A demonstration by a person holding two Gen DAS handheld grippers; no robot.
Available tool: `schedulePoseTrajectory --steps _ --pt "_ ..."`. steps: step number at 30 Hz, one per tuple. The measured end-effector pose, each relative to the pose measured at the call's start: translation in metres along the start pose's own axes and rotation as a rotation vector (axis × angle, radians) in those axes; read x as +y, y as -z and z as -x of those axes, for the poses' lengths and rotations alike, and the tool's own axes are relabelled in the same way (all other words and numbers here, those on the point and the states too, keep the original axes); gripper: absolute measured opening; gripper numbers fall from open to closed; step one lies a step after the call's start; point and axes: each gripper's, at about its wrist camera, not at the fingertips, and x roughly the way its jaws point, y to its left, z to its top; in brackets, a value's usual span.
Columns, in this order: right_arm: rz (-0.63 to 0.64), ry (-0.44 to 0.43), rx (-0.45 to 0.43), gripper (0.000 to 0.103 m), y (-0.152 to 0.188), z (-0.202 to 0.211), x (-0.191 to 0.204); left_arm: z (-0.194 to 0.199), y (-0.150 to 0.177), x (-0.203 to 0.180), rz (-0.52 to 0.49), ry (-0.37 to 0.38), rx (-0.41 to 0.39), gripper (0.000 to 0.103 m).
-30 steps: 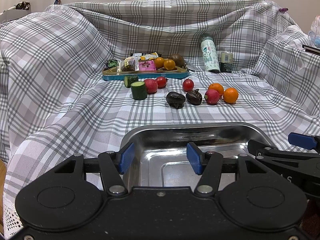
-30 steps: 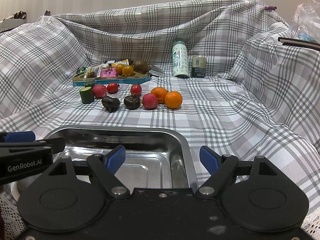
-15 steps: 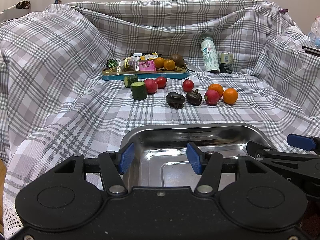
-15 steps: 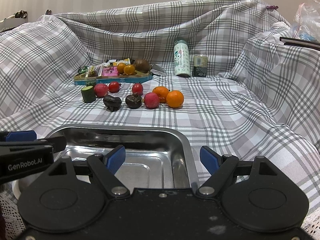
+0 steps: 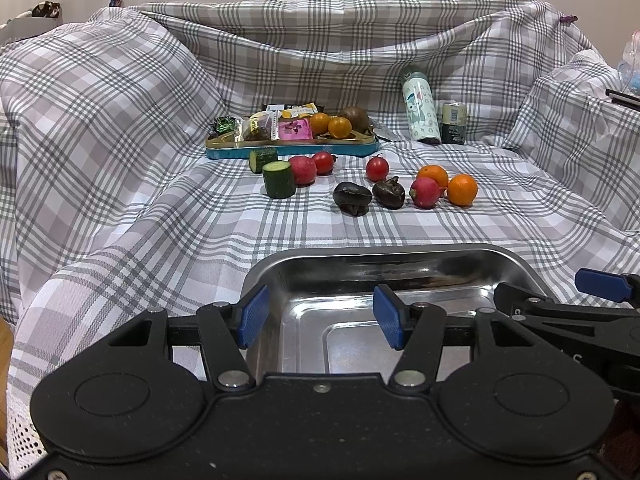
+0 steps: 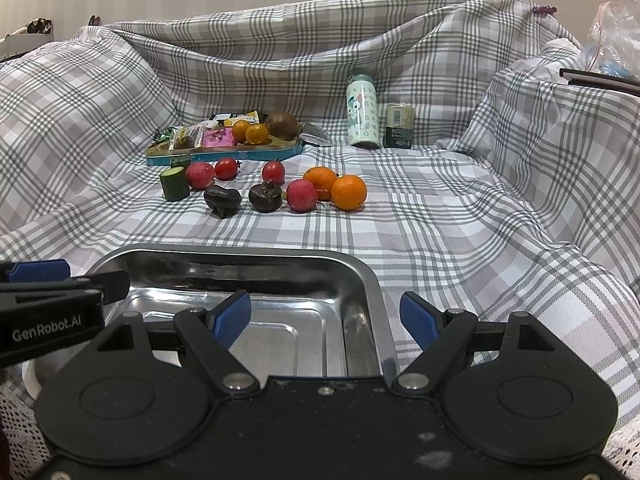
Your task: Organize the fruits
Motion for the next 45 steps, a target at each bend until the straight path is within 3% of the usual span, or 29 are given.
schedulePoseTrajectory --steps 13,22,27,37,45 --pt "-0.016 -0.009 0.022 0.085 -0.001 -0.003 -0.001 0.000 0.000 0.001 0.001 0.000 0.013 0.062" --pt "-0.040 -0.020 0.135 0.085 -0.011 -0.010 -0.001 -0.004 -0.012 0.004 0.019 -0.018 0.072 0.062" --pt "0.015 0.051 0.150 0.086 -0.026 -0.012 0.002 -0.007 -0.028 0.006 0.008 -0.042 0.087 0.062" --pt "0.090 0.071 0.202 0.086 -0.066 -0.033 0.006 -0.037 -0.074 0.017 0.050 -0.056 0.136 0.062" --pt "0.179 0.048 0.206 0.082 -0.086 -0.063 0.008 -0.055 -0.097 0.016 0.019 -0.091 0.109 0.062"
